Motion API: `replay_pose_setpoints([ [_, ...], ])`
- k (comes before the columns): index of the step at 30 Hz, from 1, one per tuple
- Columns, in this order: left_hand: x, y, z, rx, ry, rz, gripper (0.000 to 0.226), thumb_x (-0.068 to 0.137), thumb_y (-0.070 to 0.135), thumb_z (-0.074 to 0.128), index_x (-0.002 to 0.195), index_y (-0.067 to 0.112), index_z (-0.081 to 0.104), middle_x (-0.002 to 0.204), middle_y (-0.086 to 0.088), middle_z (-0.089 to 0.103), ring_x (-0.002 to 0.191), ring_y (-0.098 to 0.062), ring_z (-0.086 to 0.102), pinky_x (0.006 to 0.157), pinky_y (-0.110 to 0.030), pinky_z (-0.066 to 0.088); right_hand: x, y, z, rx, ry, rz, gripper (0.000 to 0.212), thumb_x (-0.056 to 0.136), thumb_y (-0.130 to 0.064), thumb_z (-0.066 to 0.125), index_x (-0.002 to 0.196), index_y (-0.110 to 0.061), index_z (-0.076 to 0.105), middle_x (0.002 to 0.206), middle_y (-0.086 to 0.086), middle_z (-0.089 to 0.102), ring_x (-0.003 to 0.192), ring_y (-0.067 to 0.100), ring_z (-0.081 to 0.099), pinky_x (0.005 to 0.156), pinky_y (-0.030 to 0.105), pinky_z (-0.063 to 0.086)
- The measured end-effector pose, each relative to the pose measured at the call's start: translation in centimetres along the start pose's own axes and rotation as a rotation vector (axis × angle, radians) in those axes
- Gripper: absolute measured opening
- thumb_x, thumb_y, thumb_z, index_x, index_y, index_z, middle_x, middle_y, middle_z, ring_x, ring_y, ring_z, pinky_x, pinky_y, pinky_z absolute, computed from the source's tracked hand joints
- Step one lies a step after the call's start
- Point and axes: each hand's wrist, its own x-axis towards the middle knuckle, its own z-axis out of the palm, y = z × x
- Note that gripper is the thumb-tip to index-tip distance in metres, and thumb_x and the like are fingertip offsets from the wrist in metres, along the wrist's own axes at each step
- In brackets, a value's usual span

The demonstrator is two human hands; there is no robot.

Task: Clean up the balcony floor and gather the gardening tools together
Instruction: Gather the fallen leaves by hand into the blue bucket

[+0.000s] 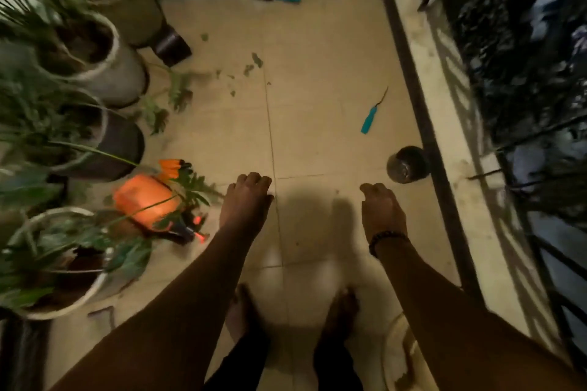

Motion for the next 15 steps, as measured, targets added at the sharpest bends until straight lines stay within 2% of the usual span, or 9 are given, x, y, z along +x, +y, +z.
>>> replay_pose_setpoints([
  [7, 8.4, 0.2, 22.4, -0.055, -0.145, -0.064, 0.041, 0.096, 0.027, 0.064, 0.135, 0.018, 0.055, 0.129, -0.007, 0.058, 0.116, -0.026, 0.054, 0.092, -0.037, 0.047, 13.9, 5.2, 18.7, 0.022, -0.092, -0.089, 0.041, 0.102, -0.013, 0.037, 0.142, -0.009, 0.044, 0.142, 0.017, 0.042, 0.129, 0.036, 0.040, 0.100, 0.046, 0.039],
  [12, 8.5, 1.4, 31.6, -0.175, -0.205, -0.104, 0.046, 0.091, 0.022, 0.070, 0.134, 0.017, 0.055, 0.128, -0.006, 0.055, 0.115, -0.025, 0.055, 0.092, -0.036, 0.048, 19.4, 7.2, 27.6, 0.034, -0.095, -0.072, 0.039, 0.103, -0.015, 0.036, 0.141, -0.009, 0.045, 0.141, 0.019, 0.042, 0.127, 0.037, 0.042, 0.100, 0.044, 0.039],
  [15, 7.0, 1.3, 34.9, -0.224, -0.245, -0.028, 0.057, 0.088, 0.020, 0.073, 0.140, 0.015, 0.051, 0.136, -0.008, 0.052, 0.120, -0.027, 0.051, 0.095, -0.037, 0.048, 20.1, 7.7, 30.9, 0.074, -0.071, -0.042, 0.037, 0.103, -0.016, 0.035, 0.135, -0.007, 0.050, 0.137, 0.019, 0.046, 0.124, 0.038, 0.045, 0.097, 0.042, 0.039],
])
